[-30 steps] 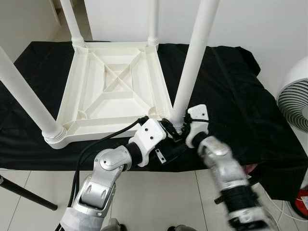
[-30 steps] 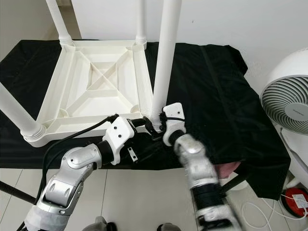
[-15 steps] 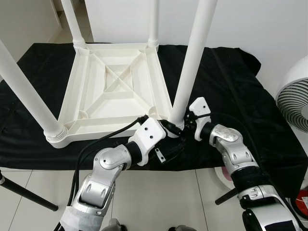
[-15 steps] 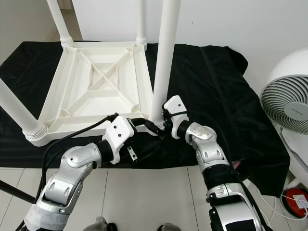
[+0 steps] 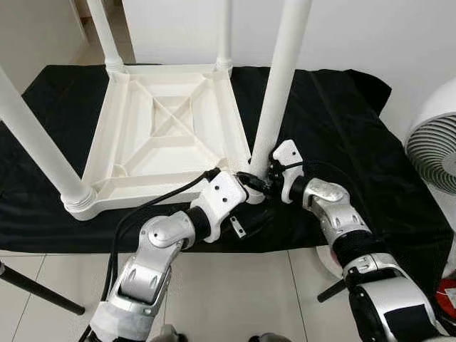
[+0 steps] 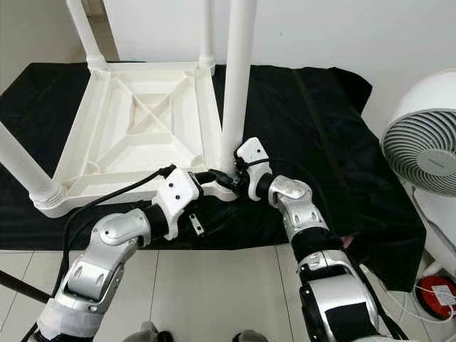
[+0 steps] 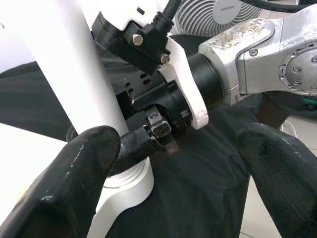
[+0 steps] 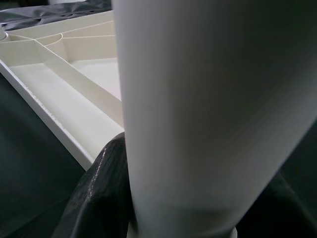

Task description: Building children table

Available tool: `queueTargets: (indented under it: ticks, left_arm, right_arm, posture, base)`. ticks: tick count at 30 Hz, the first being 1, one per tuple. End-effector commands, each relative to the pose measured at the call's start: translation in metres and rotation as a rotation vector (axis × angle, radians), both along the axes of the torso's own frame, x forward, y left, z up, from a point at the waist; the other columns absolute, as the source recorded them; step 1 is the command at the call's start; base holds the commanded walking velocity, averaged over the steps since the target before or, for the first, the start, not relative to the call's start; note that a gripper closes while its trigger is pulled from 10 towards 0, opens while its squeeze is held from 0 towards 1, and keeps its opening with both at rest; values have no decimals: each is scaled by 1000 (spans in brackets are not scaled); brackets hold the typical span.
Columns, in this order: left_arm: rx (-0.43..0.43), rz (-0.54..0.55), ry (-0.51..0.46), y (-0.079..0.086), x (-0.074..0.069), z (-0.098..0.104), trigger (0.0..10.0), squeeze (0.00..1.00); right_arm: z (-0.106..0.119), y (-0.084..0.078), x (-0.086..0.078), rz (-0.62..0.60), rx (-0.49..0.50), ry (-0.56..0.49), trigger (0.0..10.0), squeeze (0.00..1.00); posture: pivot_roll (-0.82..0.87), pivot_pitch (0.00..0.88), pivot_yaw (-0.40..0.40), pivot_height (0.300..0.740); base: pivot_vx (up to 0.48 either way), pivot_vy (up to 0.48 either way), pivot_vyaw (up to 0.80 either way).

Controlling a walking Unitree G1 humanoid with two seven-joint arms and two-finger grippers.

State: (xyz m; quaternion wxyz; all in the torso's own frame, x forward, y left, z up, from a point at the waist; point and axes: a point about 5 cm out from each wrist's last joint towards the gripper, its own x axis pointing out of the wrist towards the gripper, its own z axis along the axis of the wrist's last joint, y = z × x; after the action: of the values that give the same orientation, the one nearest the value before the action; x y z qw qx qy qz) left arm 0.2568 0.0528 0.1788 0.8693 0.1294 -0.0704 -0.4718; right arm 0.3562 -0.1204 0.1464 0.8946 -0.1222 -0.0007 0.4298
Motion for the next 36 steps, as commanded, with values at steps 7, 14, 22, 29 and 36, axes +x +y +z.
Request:
queueTargets:
  ticks: [7, 14, 22, 29, 36]
  left_arm:
    - [-24, 80, 8, 2, 2, -3, 10000, 0]
    - [-23, 76, 17, 1, 1, -5, 10000, 0]
    - [-24, 65, 24, 0, -1, -6, 10000, 0]
    - [-21, 58, 25, 0, -1, -6, 10000, 0]
    - [-22, 53, 28, -1, -2, -6, 10000, 0]
  right_arm:
    - [-19, 3, -7, -12, -3, 45, 10000, 0]
    - [-16, 3, -12, -99, 50, 11, 10000, 0]
    - [-10, 13, -23, -205, 130, -29, 10000, 0]
    - [-8, 24, -31, -418, 213, -18, 10000, 0]
    - [-12, 38, -41, -681, 260, -2, 10000, 0]
  posture:
    - [-86, 59, 18, 740]
    - [-94, 69, 19, 740]
    - [-107, 78, 27, 740]
    - [-109, 79, 29, 740]
    - [-108, 83, 30, 740]
  base:
    - [0, 0, 0]
    - [0, 0, 0]
    - [0, 0, 0]
    - [0, 0, 0]
    - [0, 0, 0]
